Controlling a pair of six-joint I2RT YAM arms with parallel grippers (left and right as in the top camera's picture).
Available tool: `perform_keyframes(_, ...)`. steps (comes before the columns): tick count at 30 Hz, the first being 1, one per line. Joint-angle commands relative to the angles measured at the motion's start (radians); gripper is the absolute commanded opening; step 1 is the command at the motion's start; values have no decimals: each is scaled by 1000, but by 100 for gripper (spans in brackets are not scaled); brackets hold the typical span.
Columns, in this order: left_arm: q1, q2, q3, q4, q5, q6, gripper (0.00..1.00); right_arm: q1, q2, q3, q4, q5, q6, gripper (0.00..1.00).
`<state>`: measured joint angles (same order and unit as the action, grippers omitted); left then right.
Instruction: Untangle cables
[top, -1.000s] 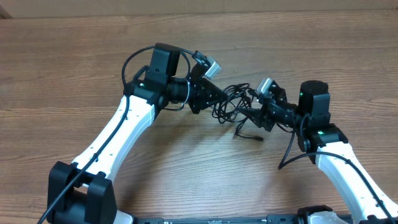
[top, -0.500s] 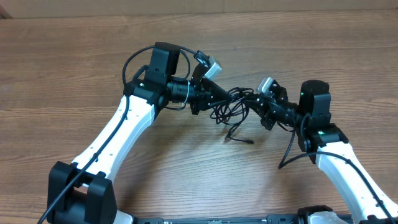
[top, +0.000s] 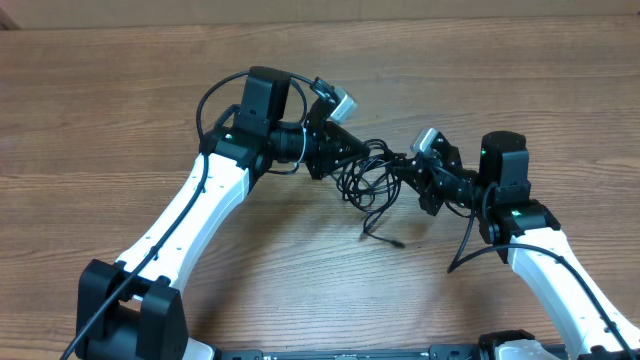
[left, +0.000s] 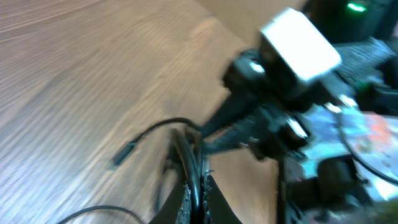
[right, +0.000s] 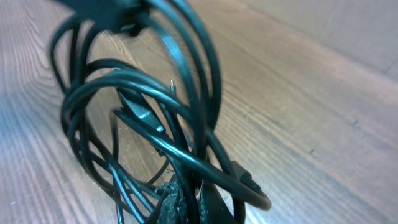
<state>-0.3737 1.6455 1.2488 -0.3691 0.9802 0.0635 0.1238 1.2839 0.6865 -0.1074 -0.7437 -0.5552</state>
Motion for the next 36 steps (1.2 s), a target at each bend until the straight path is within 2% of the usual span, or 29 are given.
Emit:
perform_keyframes(1,-5,2,-3,22,-213,-153,4,0,-14,14,-35,-28,-3,4)
perform_keyframes(8,-5,2,-3,18,-431,-317,4,0,-14,14,-40,-123,-4,4)
perform_keyframes(15,-5,2,-3,13,-503,-398,4,0,-14,14,-64,-133,-4,4)
perform_keyframes(25,8,2,-3,3,-516,-446,4,0,-14,14,-129,-99,-3,4)
perform_keyframes(36,8,2,-3,11,-515,-450,4,0,-14,14,-198,-28,-7,9)
